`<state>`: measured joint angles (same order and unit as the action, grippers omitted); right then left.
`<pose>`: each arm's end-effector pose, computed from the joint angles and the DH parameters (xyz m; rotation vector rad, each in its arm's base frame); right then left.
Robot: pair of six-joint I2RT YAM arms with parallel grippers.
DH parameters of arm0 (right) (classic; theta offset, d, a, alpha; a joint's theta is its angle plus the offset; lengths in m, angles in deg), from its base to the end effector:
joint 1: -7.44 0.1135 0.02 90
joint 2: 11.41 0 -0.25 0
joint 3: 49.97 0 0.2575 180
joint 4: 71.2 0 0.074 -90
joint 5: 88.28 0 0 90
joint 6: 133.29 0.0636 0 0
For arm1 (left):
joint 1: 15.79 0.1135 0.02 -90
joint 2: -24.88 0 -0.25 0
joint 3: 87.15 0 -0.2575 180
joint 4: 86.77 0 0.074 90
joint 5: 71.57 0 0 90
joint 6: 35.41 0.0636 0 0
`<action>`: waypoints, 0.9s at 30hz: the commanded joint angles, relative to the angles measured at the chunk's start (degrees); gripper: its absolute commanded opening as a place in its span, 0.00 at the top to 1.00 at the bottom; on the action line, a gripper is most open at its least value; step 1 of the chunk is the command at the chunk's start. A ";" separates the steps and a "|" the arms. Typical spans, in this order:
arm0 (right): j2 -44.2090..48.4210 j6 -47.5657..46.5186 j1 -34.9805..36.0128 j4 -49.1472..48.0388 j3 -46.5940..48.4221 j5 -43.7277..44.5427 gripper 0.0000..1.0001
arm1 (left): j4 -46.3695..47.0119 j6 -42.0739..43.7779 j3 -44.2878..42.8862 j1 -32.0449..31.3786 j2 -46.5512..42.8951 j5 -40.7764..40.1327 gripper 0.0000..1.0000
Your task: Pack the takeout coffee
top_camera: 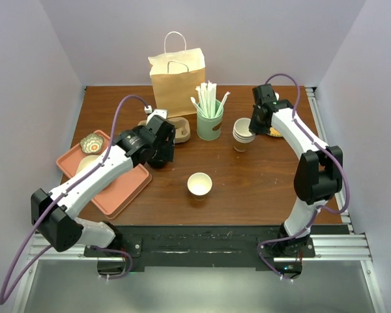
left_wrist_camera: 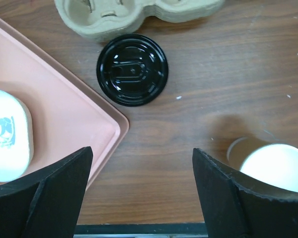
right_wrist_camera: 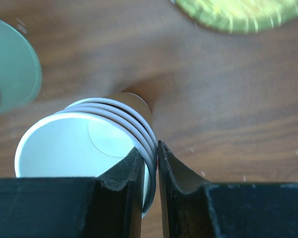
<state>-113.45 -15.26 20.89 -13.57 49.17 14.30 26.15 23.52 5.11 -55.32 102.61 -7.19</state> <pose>0.3886 0.0787 0.2265 0.4024 2.5550 -0.0257 0.2426 -0.1645 0.2923 0.0163 2.4295 0.0358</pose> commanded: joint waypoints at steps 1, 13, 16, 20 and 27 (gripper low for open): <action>-3.42 0.80 0.08 -3.38 7.40 0.87 0.81 | 7.98 4.34 1.92 2.70 1.37 2.59 0.16; -13.36 2.55 -0.01 -1.01 21.29 0.26 0.70 | 10.62 7.07 3.15 3.23 7.17 4.36 0.21; -12.66 1.94 -0.09 -0.48 22.78 -0.18 0.63 | 11.76 7.95 3.33 3.49 8.13 4.88 0.21; -10.47 -0.08 -0.36 2.23 25.33 -0.36 0.53 | 14.31 11.20 2.98 3.49 9.88 6.90 0.26; -2.56 -2.72 -0.62 4.53 24.12 -0.19 0.48 | 14.31 12.26 0.35 3.49 16.48 3.84 0.38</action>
<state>-123.96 -15.72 20.72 -10.62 71.95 14.02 38.35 33.79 7.91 -52.17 115.73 -1.49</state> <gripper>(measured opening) 0.518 0.652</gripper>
